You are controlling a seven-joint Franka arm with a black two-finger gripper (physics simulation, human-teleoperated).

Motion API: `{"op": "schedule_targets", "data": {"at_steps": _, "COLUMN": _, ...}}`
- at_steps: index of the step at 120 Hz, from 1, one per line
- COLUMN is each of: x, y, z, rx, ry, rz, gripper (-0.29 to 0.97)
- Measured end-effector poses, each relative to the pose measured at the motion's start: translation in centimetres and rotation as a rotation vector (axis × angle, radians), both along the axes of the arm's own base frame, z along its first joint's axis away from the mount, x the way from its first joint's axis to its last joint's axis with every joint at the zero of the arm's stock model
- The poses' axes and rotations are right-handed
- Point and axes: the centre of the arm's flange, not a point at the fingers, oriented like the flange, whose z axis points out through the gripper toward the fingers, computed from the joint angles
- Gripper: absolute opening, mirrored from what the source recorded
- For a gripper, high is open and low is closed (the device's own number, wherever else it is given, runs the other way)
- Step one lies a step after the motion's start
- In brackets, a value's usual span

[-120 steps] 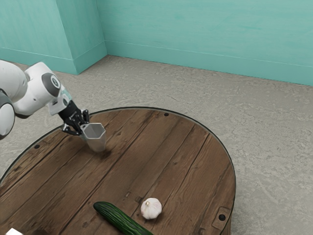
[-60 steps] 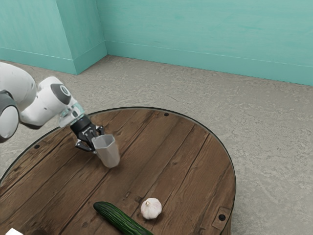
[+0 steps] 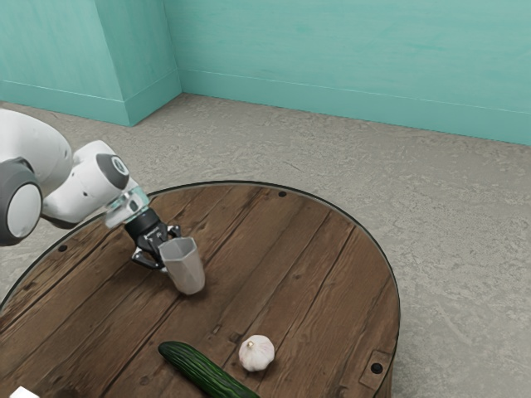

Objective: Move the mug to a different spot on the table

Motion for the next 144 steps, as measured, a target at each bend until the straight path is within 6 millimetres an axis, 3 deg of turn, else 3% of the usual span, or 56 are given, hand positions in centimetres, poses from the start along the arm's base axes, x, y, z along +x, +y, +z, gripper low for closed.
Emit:
{"op": "schedule_targets", "data": {"at_steps": 25, "x": -0.1, "y": 0.1, "z": 0.0, "rx": 0.032, "ry": 0.009, "rz": -0.031, "gripper": 0.38}}
{"op": "schedule_targets", "data": {"at_steps": 40, "x": 0.0, "y": 0.2, "z": 0.4, "rx": 0.038, "ry": 0.004, "rz": -0.034, "gripper": 0.50}}
{"op": "schedule_targets", "data": {"at_steps": 54, "x": 0.0, "y": 1.2, "z": 2.8, "rx": 0.056, "ry": -0.029, "rz": -0.031, "gripper": 0.57}}
{"op": "schedule_targets", "data": {"at_steps": 62, "x": -0.4, "y": 2.9, "z": 5.5, "rx": 0.087, "ry": -0.061, "rz": -0.021, "gripper": 0.59}}
{"op": "schedule_targets", "data": {"at_steps": 68, "x": -0.5, "y": 3.4, "z": 9.2, "rx": 0.125, "ry": -0.103, "rz": -0.037, "gripper": 0.61}}
{"op": "schedule_targets", "data": {"at_steps": 78, "x": 0.2, "y": 3.0, "z": 18.6, "rx": 0.243, "ry": -0.210, "rz": -0.089, "gripper": 0.62}}
{"op": "schedule_targets", "data": {"at_steps": 82, "x": 1.4, "y": 1.5, "z": 22.7, "rx": 0.300, "ry": -0.261, "rz": -0.119, "gripper": 0.63}}
{"op": "schedule_targets", "data": {"at_steps": 86, "x": 2.8, "y": -1.5, "z": 26.2, "rx": 0.356, "ry": -0.302, "rz": -0.164, "gripper": 0.63}}
{"op": "schedule_targets", "data": {"at_steps": 93, "x": 4.1, "y": -6.1, "z": 29.9, "rx": 0.421, "ry": -0.324, "rz": -0.181, "gripper": 0.64}}
{"op": "schedule_targets", "data": {"at_steps": 98, "x": 4.2, "y": -6.7, "z": 31.3, "rx": 0.452, "ry": -0.293, "rz": -0.119, "gripper": 0.64}}
{"op": "schedule_targets", "data": {"at_steps": 111, "x": 4.0, "y": -5.7, "z": 33.8, "rx": 0.496, "ry": -0.136, "rz": 0.165, "gripper": 0.65}}
{"op": "schedule_targets", "data": {"at_steps": 118, "x": 4.4, "y": -6.4, "z": 35.4, "rx": 0.523, "ry": -0.078, "rz": 0.287, "gripper": 0.65}}
{"op": "schedule_targets", "data": {"at_steps": 128, "x": 4.6, "y": -7.5, "z": 35.2, "rx": 0.556, "ry": 0.032, "rz": 0.440, "gripper": 0.65}}
{"op": "schedule_targets", "data": {"at_steps": 144, "x": 4.1, "y": -7.2, "z": 34.8, "rx": 0.587, "ry": 0.177, "rz": 0.688, "gripper": 0.66}}
